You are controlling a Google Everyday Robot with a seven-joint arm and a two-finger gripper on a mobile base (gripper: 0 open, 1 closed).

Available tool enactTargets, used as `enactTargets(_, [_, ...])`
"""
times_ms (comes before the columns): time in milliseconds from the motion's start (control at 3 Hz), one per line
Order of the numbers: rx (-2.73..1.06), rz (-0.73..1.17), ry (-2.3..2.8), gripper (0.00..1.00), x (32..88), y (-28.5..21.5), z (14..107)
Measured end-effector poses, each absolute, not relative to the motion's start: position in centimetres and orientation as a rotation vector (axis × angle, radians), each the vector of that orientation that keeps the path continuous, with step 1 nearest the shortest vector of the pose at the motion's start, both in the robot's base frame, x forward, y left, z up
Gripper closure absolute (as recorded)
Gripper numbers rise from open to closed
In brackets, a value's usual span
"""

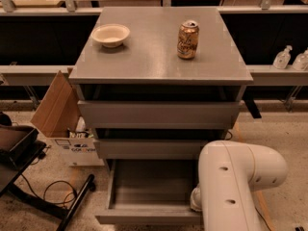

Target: Open bottom drawer

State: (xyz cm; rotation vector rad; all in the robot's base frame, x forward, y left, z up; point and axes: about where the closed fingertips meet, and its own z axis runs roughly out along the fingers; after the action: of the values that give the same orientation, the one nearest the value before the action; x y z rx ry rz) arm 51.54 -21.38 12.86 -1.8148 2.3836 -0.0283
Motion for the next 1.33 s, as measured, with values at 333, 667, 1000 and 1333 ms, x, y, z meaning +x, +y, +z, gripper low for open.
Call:
enactTargets(333, [-1.816,-0.023,2.388,1.00,51.5,-21.3,13.0])
enactTargets(667, [-1.828,0.038,2.438,1.00,46.8,-21.7,14.4])
enactTargets(1000, [-1.828,0.038,2.438,1.00,47.1,-21.5,14.4])
enactTargets(1333, [-1.828,0.041,2.439,0.83,47.0,-21.5,14.3])
